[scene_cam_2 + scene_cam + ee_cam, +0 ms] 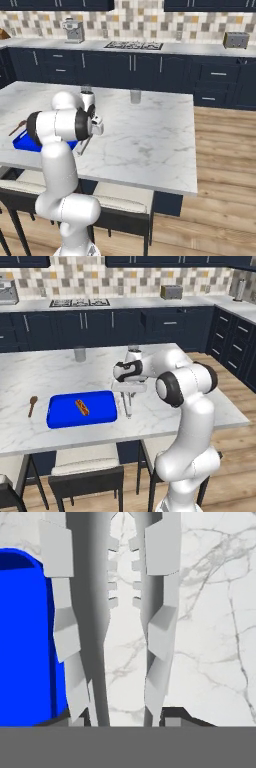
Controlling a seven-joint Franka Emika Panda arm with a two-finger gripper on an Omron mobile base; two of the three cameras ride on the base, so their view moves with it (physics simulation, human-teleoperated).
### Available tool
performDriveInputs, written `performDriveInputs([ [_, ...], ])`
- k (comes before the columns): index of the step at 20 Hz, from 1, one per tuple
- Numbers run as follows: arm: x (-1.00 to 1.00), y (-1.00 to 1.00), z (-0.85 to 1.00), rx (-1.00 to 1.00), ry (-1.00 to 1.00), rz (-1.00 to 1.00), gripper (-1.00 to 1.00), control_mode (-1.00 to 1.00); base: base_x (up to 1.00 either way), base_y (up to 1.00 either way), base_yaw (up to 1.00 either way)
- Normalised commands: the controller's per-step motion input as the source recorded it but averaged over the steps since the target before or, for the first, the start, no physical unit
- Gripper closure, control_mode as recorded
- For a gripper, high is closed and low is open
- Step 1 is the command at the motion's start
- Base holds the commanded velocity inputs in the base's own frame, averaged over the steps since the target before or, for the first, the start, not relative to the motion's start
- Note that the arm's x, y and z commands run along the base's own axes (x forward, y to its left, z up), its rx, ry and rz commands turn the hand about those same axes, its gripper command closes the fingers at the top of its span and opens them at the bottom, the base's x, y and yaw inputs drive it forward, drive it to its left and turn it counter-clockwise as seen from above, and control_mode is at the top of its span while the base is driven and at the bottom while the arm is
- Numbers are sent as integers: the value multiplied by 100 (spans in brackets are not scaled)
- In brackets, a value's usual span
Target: Take the tongs from the drawer on the right and place them on the dining counter next to the tray containing the hot dog.
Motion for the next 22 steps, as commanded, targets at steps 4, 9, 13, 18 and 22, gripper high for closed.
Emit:
performDriveInputs([
  [4, 15, 0, -13, 0, 2, 0, 100, -100, 0, 0, 0],
  [9, 13, 0, -22, 0, 0, 0, 100, -100, 0, 0, 0],
  [13, 14, 0, -25, 0, 0, 0, 100, -100, 0, 0, 0],
  [18, 20, 0, -25, 0, 0, 0, 100, -100, 0, 0, 0],
  [22, 14, 0, -32, 0, 0, 0, 100, -100, 0, 0, 0],
])
